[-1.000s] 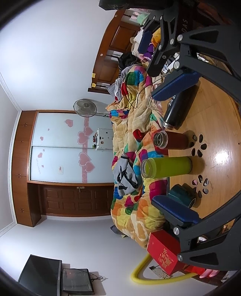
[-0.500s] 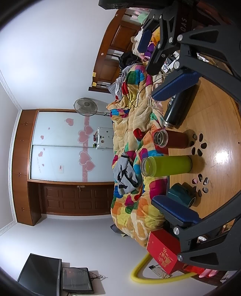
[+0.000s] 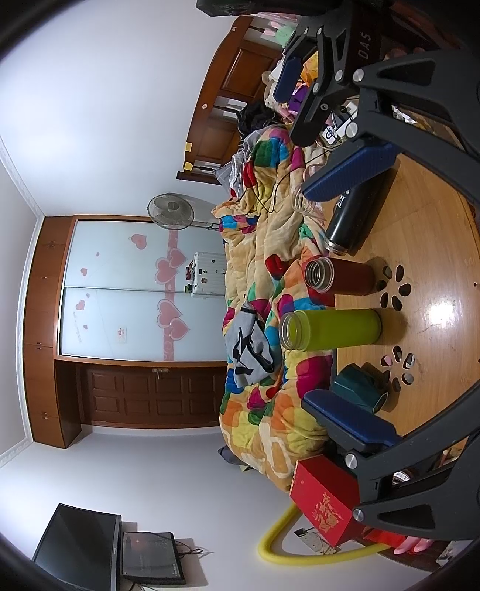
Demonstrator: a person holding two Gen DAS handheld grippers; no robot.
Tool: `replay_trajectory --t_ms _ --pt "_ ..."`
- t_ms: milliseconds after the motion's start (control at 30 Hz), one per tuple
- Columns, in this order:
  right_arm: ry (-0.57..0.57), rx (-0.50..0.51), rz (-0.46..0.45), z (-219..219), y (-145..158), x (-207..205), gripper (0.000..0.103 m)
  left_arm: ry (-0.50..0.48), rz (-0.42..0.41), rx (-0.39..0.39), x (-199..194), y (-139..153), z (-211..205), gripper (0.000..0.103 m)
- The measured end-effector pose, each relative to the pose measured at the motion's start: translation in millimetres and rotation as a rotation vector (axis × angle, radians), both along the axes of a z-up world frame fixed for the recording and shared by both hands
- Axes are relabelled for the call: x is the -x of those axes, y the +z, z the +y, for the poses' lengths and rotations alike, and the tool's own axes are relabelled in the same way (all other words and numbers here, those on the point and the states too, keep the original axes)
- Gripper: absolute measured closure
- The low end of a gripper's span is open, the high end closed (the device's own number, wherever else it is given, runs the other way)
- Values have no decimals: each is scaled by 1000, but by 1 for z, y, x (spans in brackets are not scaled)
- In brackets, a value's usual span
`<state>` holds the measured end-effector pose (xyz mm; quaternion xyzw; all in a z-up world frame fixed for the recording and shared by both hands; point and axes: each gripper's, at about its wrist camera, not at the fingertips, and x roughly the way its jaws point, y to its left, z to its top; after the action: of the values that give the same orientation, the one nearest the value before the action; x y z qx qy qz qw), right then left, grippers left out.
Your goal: Flip cup upside down
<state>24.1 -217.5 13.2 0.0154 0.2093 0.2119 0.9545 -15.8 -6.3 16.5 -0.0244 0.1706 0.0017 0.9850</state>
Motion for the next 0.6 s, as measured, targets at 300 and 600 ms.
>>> replay_trajectory --t_ms 300,600 --pt "1 -3 -1 0 0 1 0 3 1 -5 0 -1 1 0" --pt "-9 -10 10 -4 -1 -7 0 15 52 -6 -20 -16 -4 0"
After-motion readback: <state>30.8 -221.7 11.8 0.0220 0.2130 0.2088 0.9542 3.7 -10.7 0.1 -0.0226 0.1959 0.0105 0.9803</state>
